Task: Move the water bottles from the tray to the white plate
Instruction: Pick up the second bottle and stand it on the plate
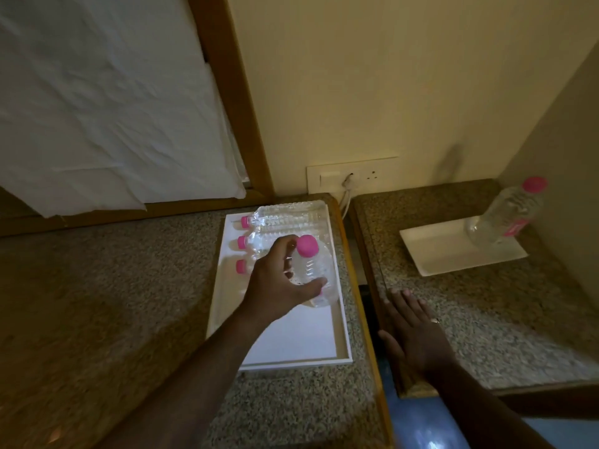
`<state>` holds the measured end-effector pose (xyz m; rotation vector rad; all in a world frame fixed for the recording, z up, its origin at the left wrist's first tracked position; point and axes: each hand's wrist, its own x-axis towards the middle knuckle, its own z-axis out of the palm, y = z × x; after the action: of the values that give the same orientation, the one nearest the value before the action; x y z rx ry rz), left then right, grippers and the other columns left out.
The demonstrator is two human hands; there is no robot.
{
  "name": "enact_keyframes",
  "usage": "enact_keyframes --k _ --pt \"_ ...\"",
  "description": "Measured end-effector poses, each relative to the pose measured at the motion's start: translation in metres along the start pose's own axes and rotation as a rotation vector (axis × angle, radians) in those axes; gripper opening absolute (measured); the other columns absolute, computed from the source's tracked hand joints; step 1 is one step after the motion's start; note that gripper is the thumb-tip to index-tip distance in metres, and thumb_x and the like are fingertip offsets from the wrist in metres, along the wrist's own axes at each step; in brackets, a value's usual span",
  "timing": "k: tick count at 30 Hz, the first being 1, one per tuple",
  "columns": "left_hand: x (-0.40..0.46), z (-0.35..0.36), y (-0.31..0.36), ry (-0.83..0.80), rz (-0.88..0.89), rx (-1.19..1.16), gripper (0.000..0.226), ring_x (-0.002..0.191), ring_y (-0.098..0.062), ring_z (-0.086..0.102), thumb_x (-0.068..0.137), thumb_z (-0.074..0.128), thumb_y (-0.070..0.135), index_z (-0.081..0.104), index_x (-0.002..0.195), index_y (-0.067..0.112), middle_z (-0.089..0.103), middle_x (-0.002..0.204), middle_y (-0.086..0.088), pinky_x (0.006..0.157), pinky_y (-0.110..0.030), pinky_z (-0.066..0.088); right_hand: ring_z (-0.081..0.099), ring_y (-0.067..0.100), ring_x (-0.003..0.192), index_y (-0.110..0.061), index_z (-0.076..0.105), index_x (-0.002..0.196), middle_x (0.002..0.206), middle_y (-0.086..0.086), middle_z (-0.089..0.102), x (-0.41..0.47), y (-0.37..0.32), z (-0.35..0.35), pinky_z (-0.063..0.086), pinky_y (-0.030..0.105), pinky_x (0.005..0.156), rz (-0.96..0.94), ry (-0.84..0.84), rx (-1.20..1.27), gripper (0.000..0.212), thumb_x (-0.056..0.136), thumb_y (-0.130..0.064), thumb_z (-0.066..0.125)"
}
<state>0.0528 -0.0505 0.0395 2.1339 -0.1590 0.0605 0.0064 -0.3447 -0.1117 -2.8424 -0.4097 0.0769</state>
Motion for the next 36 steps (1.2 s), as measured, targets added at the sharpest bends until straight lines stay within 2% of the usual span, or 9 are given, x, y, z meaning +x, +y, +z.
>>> enact_keyframes --k 4,9,12,15,21,25,28,31,36 --pt "0.010 0.008 0.003 0.012 0.059 0.014 0.070 0.103 -0.016 0.066 0.060 0.087 0.042 0.052 0.120 0.029 0.066 0.114 0.004 0.079 -0.038 0.061 0.029 0.035 0.142 -0.008 0.047 0.141 0.152 0.013 0.038 -0.001 0.000 -0.001 0.027 0.055 0.112 0.004 0.004 0.041 0.069 0.095 -0.058 0.033" --pt "0.027 0.005 0.028 0.091 0.100 0.069 0.064 0.097 -0.002 0.065 0.060 0.082 0.050 0.050 0.115 0.040 0.064 0.104 0.020 0.070 -0.013 0.054 0.032 0.031 0.141 -0.005 0.047 0.141 0.149 0.015 0.041 -0.004 0.006 -0.006 0.025 0.049 0.114 0.082 0.017 0.071 0.068 0.097 -0.054 0.030" --pt "0.046 0.011 0.054 0.113 0.134 0.041 0.065 0.095 -0.008 0.067 0.060 0.079 0.051 0.055 0.117 0.030 0.069 0.108 0.008 0.074 -0.024 0.057 0.030 0.030 0.142 -0.006 0.045 0.142 0.152 0.013 0.037 -0.008 0.021 -0.012 0.024 0.050 0.115 0.092 0.003 0.068 0.070 0.099 -0.057 0.023" --pt "0.072 0.027 0.083 0.110 0.203 0.001 0.058 0.091 -0.007 0.067 0.064 0.078 0.046 0.061 0.115 0.024 0.071 0.101 0.007 0.073 -0.023 0.055 0.023 0.028 0.145 -0.010 0.038 0.147 0.155 0.009 0.029 -0.012 0.040 -0.019 0.014 0.047 0.117 0.097 -0.009 0.060 0.072 0.098 -0.060 0.019" --pt "0.125 0.102 0.125 0.071 0.285 -0.066 0.045 0.081 0.004 0.066 0.067 0.083 0.031 0.061 0.107 0.034 0.069 0.092 0.017 0.066 -0.012 0.051 0.016 0.027 0.147 -0.014 0.028 0.151 0.158 0.007 0.018 -0.020 0.091 -0.030 -0.001 0.040 0.117 0.190 -0.008 0.019 0.076 0.097 -0.065 0.013" --pt "0.151 0.172 0.137 0.001 0.271 -0.041 0.047 0.075 0.009 0.063 0.064 0.081 0.040 0.057 0.104 0.040 0.062 0.085 0.025 0.062 -0.008 0.047 0.009 0.026 0.148 -0.015 0.025 0.152 0.159 0.005 0.012 -0.034 0.140 -0.034 -0.003 0.038 0.117 0.289 0.030 0.010 0.076 0.097 -0.066 0.016" --pt "0.164 0.216 0.138 -0.069 0.254 -0.026 0.046 0.078 -0.001 0.065 0.062 0.082 0.038 0.056 0.100 0.041 0.063 0.084 0.024 0.066 -0.021 0.052 -0.004 0.020 0.147 -0.017 0.021 0.154 0.160 0.003 0.007 -0.042 0.165 -0.039 -0.013 0.033 0.115 0.356 0.058 -0.005 0.074 0.098 -0.065 0.019" --pt "0.171 0.252 0.136 -0.123 0.267 -0.021 0.047 0.083 -0.010 0.067 0.061 0.085 0.031 0.059 0.101 0.037 0.066 0.090 0.015 0.069 -0.023 0.052 -0.005 0.021 0.147 -0.016 0.018 0.154 0.161 0.006 0.010 -0.043 0.181 -0.043 -0.010 0.037 0.115 0.363 0.044 -0.032 0.074 0.097 -0.063 0.018" --pt "0.175 0.282 0.124 -0.165 0.246 -0.036 0.052 0.085 0.003 0.064 0.064 0.085 0.030 0.057 0.107 0.039 0.063 0.092 0.024 0.072 -0.022 0.051 -0.004 0.023 0.148 -0.018 0.015 0.155 0.160 0.006 0.006 -0.042 0.186 -0.042 -0.015 0.037 0.114 0.343 0.064 -0.031 0.073 0.098 -0.064 0.017"
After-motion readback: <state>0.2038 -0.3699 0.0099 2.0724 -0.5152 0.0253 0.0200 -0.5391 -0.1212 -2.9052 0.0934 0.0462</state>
